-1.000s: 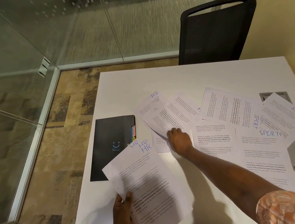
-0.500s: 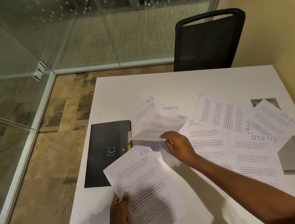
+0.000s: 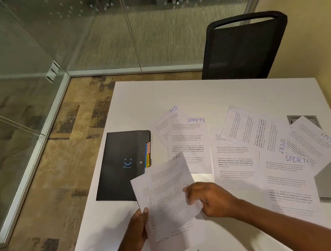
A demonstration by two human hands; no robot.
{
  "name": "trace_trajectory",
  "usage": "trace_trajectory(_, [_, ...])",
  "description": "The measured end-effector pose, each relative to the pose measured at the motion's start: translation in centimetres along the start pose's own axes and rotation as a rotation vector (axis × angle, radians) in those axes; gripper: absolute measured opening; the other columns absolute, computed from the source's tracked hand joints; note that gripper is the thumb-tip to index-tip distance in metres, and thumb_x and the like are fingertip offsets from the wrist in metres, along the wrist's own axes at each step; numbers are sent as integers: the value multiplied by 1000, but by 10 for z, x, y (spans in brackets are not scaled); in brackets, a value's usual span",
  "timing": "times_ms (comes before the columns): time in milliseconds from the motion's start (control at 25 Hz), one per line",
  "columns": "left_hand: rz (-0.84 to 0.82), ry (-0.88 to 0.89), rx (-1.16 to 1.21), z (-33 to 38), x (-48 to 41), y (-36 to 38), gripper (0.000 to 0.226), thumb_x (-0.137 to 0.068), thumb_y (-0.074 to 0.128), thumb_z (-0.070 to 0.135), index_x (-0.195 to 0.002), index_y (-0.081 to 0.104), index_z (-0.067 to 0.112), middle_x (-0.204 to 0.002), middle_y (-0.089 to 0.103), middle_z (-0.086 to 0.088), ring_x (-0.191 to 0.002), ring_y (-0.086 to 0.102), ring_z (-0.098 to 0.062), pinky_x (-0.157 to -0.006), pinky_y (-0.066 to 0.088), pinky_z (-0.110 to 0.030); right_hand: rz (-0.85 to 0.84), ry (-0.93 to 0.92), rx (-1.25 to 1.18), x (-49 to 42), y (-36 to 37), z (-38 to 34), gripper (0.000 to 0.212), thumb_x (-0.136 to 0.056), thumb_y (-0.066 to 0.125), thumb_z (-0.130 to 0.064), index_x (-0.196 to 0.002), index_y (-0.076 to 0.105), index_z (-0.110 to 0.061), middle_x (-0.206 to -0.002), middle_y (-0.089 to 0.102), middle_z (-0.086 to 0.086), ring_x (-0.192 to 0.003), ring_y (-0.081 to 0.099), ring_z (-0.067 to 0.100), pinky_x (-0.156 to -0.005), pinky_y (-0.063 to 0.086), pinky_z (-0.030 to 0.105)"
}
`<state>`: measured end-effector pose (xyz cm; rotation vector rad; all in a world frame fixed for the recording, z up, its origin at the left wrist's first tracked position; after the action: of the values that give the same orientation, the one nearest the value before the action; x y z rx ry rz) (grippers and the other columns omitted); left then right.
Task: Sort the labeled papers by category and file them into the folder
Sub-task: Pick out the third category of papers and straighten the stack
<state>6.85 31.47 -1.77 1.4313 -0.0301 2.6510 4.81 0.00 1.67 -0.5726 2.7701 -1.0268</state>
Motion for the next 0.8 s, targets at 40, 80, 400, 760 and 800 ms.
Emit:
trace_trajectory(40, [2,-11,-10,-4,-5,-5,35,-112,46,39,-137,62,20,-116,79,-7,-111,74,-34,-84,65,-46,-44,-33,28,4,4,1,38,-79,59,-1,-104,75,-26,-123,74,-7,-127,68,11,-92,61,31])
trace_trajectory(80, [10,-22,-14,-9,-10,-10,36,-112,47,40,-138,62,19,-117,79,-6,-112,73,-34,-83,65,-44,-83,-72,55,6,9,2,35,-79,62,-3,-103,74,-25,-123,73,-5,-125,69,14,-90,61,32])
trace_trajectory(400, [14,1,-61,-20,-15,-16,30,-108,59,37,-133,64,23,-116,80,-2,-105,77,-31,-81,66,-50,-315,-319,214,4,42,12,38,-79,46,0,-102,71,-16,-110,71,3,-129,62,26,-91,60,40])
trace_trajectory(760, [84,111,-114,-28,-24,-11,27,-99,73,14,-124,70,24,-116,81,3,-104,78,-23,-88,65,-45,-392,-268,313,6,59,50,38,-94,57,-12,-126,71,-27,-132,71,-9,-140,56,16,-98,60,34])
trace_trajectory(800, [94,119,-114,-28,-24,-11,25,-100,71,14,-122,71,25,-114,81,5,-103,78,-22,-85,65,-40,-340,-217,371,4,51,58,45,-91,58,-15,-130,70,-34,-134,70,-17,-138,57,10,-87,60,26])
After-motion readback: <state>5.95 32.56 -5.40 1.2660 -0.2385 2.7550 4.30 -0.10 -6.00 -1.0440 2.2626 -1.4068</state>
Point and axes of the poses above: each hand's wrist, its own x-axis away from the middle knuckle, its own y-axis out of the palm, z = x × y, the point moved 1 cm from there along -x, towards the middle knuckle
